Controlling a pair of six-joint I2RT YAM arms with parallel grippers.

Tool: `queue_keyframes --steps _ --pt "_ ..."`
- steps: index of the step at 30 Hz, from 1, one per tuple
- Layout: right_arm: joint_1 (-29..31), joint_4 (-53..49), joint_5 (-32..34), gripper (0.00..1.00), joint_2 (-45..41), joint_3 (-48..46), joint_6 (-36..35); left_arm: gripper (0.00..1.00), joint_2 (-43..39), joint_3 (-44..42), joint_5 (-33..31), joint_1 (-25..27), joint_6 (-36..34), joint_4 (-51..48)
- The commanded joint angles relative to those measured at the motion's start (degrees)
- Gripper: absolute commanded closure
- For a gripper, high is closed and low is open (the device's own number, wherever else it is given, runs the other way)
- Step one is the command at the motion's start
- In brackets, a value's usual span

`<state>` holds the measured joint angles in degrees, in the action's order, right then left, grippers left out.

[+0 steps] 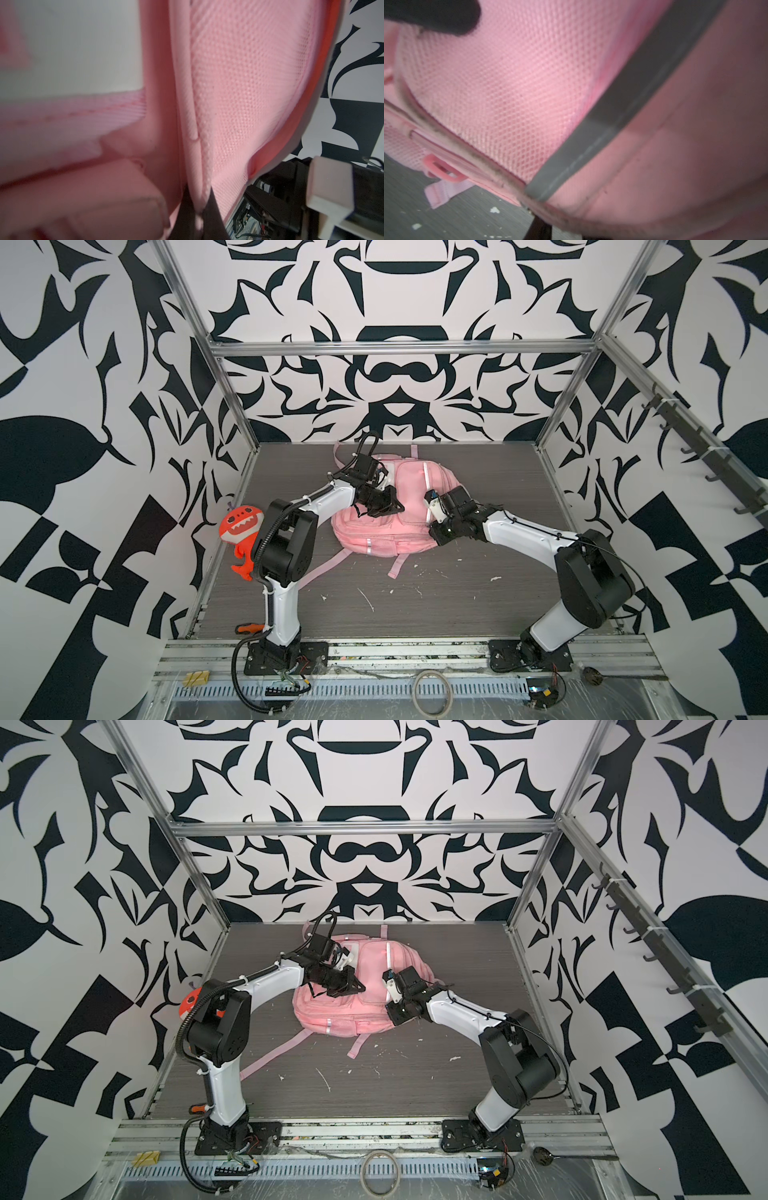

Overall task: Pack the student bag
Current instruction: 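Pull the zipper pull along the bag top with right gripper while left holds the edge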

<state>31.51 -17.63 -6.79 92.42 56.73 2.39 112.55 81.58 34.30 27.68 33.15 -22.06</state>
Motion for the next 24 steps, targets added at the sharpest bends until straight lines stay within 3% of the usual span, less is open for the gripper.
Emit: queue_keyframes --steps 1,6,11,16,24 --pt "0.3 4.5 -0.7 0.85 -1.2 1.4 -0.1 1.00 -1.8 -0.2 1.9 0.3 0.2 -2.8" --pt "0.4 2.3 1.7 0.99 -5.1 -1.2 -2.4 1.00 -2.0 -0.6 2.0 0.2 0.0 -2.6" --pt "-0.4 -1.8 6.6 1.00 -11.3 -3.6 -4.3 1.00 -1.7 -0.7 0.7 0.0 -2.3 -3.8" --pt "-5.9 -7.6 8.7 1.00 -15.3 -4.0 -3.2 1.00 -1.5 -1.6 -1.3 -1.1 -5.7 -5.4" --pt "-13.0 -14.3 12.8 1.00 -14.9 0.6 -3.0 1.00 -0.7 -2.3 -4.6 -1.3 -12.1 -8.3"
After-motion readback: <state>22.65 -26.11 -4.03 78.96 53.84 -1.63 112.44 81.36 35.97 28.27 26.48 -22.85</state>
